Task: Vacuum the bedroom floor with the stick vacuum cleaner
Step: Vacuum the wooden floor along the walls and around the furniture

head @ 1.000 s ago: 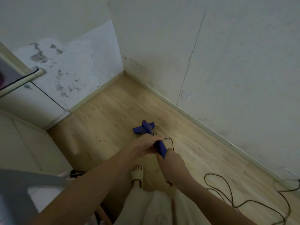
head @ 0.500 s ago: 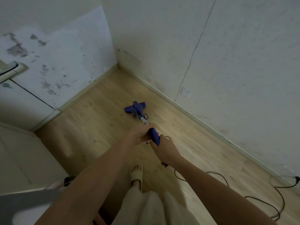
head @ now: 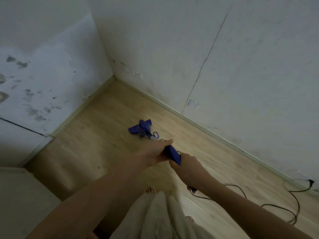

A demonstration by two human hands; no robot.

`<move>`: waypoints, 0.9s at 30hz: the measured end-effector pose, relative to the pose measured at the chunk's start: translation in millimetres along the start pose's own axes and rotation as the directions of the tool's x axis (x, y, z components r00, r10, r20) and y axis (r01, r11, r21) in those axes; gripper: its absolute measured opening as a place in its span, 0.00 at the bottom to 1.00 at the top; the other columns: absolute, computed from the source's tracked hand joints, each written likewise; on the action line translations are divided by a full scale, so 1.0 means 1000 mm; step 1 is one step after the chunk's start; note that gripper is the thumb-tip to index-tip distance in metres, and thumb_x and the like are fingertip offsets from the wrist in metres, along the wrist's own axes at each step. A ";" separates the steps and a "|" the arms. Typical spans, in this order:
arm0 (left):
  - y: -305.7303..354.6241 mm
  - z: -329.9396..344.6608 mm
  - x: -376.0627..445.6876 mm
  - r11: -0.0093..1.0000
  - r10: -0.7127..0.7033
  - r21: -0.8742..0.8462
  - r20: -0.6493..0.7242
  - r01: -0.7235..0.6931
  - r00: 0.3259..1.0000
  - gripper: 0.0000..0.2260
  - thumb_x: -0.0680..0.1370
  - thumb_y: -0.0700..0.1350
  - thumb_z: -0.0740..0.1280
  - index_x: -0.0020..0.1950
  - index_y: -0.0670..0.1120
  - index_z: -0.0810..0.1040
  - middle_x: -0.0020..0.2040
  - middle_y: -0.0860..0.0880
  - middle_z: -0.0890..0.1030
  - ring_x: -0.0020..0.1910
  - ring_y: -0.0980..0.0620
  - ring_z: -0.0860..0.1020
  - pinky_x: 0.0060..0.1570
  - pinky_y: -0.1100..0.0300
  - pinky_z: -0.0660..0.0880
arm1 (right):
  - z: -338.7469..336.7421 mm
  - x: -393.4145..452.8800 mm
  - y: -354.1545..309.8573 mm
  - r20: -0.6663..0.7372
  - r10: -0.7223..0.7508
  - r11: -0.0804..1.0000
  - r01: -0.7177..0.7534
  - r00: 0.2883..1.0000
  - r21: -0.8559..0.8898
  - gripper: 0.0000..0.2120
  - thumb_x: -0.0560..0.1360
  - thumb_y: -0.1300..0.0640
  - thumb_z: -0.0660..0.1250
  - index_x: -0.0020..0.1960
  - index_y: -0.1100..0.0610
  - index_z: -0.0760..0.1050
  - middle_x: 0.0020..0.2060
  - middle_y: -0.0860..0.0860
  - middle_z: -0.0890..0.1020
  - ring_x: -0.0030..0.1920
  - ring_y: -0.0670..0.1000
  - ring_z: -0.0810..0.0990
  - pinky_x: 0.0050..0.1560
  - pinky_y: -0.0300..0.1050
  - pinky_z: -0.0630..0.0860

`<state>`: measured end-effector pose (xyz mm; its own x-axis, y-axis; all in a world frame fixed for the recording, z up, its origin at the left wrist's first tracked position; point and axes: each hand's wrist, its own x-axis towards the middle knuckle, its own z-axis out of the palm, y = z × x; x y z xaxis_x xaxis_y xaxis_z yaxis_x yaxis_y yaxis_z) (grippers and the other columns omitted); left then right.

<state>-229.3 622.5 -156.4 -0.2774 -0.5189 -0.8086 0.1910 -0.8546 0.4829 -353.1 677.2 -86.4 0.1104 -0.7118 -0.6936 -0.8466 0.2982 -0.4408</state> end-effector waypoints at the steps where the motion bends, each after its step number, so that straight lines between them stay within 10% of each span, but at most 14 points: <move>1: 0.007 -0.002 0.004 1.000 0.004 -0.007 -0.009 -0.004 1.000 0.10 0.80 0.42 0.64 0.56 0.38 0.69 0.45 0.42 0.76 0.44 0.46 0.78 0.52 0.51 0.76 | -0.002 0.008 -0.004 -0.016 -0.003 1.000 0.003 1.000 -0.018 0.10 0.81 0.48 0.57 0.51 0.56 0.68 0.35 0.51 0.74 0.29 0.49 0.73 0.41 0.51 0.79; 10: 0.064 -0.008 0.026 0.997 -0.023 -0.070 -0.014 0.022 1.000 0.06 0.81 0.40 0.63 0.53 0.38 0.70 0.58 0.37 0.74 0.57 0.40 0.75 0.53 0.51 0.75 | -0.054 0.045 -0.029 0.097 0.010 1.000 -0.008 0.995 -0.017 0.13 0.81 0.50 0.56 0.55 0.60 0.69 0.33 0.55 0.77 0.23 0.51 0.75 0.23 0.43 0.76; 14: 0.083 0.010 0.043 0.996 -0.037 -0.081 -0.009 0.036 0.999 0.05 0.81 0.40 0.62 0.49 0.38 0.69 0.50 0.39 0.75 0.48 0.44 0.77 0.47 0.50 0.77 | -0.083 0.060 -0.023 0.046 -0.015 0.994 0.019 0.999 -0.106 0.16 0.81 0.46 0.56 0.54 0.59 0.70 0.33 0.54 0.76 0.21 0.50 0.74 0.22 0.42 0.74; 27: 0.152 -0.008 0.133 0.986 -0.039 -0.169 -0.270 -0.007 0.962 0.10 0.80 0.38 0.63 0.60 0.38 0.68 0.47 0.42 0.75 0.44 0.46 0.76 0.52 0.52 0.75 | -0.101 0.202 -0.027 0.004 -0.165 0.975 0.164 0.986 -0.152 0.12 0.81 0.47 0.59 0.59 0.54 0.70 0.35 0.45 0.71 0.32 0.44 0.71 0.34 0.39 0.68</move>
<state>-229.8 423.4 -192.8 -0.0203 -0.4602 -0.8876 0.3494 -0.8351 0.4250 -360.7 460.9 -157.4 0.2510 -0.7488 -0.6134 -0.8862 0.0772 -0.4569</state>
